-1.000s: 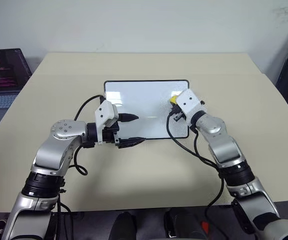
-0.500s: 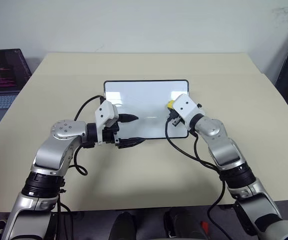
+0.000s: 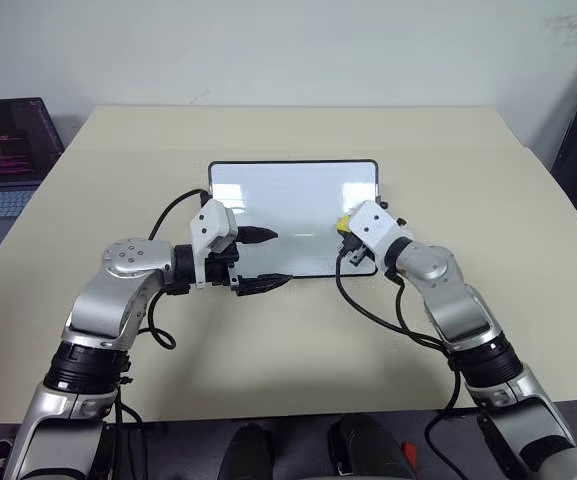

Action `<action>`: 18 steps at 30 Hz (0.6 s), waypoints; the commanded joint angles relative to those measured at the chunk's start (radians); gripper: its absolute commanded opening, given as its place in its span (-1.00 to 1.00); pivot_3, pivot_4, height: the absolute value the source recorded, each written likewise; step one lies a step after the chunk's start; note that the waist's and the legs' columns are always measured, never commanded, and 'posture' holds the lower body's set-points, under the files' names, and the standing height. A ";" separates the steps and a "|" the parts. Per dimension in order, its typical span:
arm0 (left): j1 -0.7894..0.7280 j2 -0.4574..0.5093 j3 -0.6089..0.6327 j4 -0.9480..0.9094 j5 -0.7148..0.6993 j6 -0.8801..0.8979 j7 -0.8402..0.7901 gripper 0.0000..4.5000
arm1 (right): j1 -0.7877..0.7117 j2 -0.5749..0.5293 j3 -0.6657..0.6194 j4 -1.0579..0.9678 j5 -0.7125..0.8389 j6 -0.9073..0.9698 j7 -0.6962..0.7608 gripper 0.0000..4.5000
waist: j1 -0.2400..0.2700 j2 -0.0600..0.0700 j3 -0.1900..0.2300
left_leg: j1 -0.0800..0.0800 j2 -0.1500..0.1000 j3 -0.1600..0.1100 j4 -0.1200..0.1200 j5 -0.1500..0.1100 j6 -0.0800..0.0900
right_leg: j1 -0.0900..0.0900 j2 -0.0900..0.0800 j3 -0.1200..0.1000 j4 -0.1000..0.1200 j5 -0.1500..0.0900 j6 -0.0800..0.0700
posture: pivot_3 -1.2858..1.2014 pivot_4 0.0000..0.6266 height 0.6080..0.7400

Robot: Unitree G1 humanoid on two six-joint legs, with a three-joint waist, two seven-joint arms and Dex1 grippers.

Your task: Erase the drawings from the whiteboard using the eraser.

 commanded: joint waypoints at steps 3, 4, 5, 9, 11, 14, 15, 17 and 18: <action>-0.018 0.000 0.013 -0.017 -0.012 -0.007 -0.009 1.00 | -0.026 -0.020 -0.060 0.051 -0.028 -0.002 -0.068 -0.56 | 0.000 0.000 0.000 | 0.000 0.000 0.000 0.000 0.000 0.000 | 0.000 0.000 0.001 0.000 0.001 0.001 | 0.03 -0.52 1.00; -0.018 0.000 0.013 -0.017 -0.012 -0.007 -0.010 1.00 | -0.024 -0.023 -0.056 0.050 -0.027 0.005 -0.059 -0.56 | 0.001 0.000 0.000 | 0.000 0.000 0.001 0.000 0.000 0.000 | 0.000 0.000 0.001 -0.001 0.001 0.001 | 0.03 -0.52 1.00; -0.017 0.000 0.013 -0.019 -0.012 -0.006 -0.010 1.00 | -0.013 -0.030 -0.043 0.038 -0.020 0.022 -0.029 -0.56 | 0.001 0.000 0.000 | 0.000 0.000 0.001 0.000 0.000 0.000 | 0.000 0.000 0.001 -0.001 0.001 0.001 | 0.03 -0.52 1.00; -0.014 0.001 0.016 -0.022 -0.014 -0.004 -0.010 1.00 | 0.026 -0.046 0.001 -0.021 0.019 0.080 0.083 -0.56 | 0.001 0.000 0.000 | -0.001 0.000 0.000 0.000 0.000 0.000 | 0.000 0.000 0.000 -0.002 0.001 0.001 | 0.03 -0.52 1.00; -0.012 0.002 0.017 -0.022 -0.013 -0.004 -0.009 1.00 | 0.034 -0.045 0.012 -0.044 0.030 0.095 0.111 -0.56 | -0.002 0.000 0.000 | 0.000 0.000 0.000 0.000 0.000 0.000 | 0.000 0.000 0.001 -0.002 0.001 0.001 | 0.03 -0.52 1.00; -0.010 0.000 0.017 -0.026 -0.015 0.000 -0.005 1.00 | -0.001 -0.020 -0.004 -0.019 0.005 0.055 0.050 -0.56 | -0.004 0.000 0.000 | 0.000 0.000 0.001 0.000 0.000 0.000 | 0.000 0.000 0.001 -0.001 0.001 0.001 | 0.03 -0.52 1.00; -0.008 0.000 0.017 -0.029 -0.015 0.001 -0.004 1.00 | -0.018 -0.012 -0.013 -0.001 -0.006 0.031 0.020 -0.56 | -0.005 0.000 0.000 | 0.000 0.000 0.001 0.000 0.000 0.000 | 0.000 0.000 0.001 -0.001 0.001 0.001 | 0.03 -0.52 1.00; -0.004 -0.002 0.019 -0.033 -0.017 0.004 0.000 1.00 | -0.047 0.000 -0.037 0.029 -0.022 -0.019 -0.040 -0.56 | -0.007 0.000 0.000 | 0.001 0.000 0.001 0.000 0.000 0.000 | 0.000 0.001 0.001 -0.001 0.001 0.001 | 0.03 -0.52 1.00; -0.002 -0.002 0.019 -0.034 -0.017 0.003 0.000 1.00 | -0.054 0.000 -0.044 0.036 -0.019 -0.031 -0.048 -0.56 | -0.006 0.000 0.000 | 0.001 0.000 0.001 0.000 0.000 0.000 | 0.000 0.001 0.001 -0.001 0.001 0.001 | 0.03 -0.52 1.00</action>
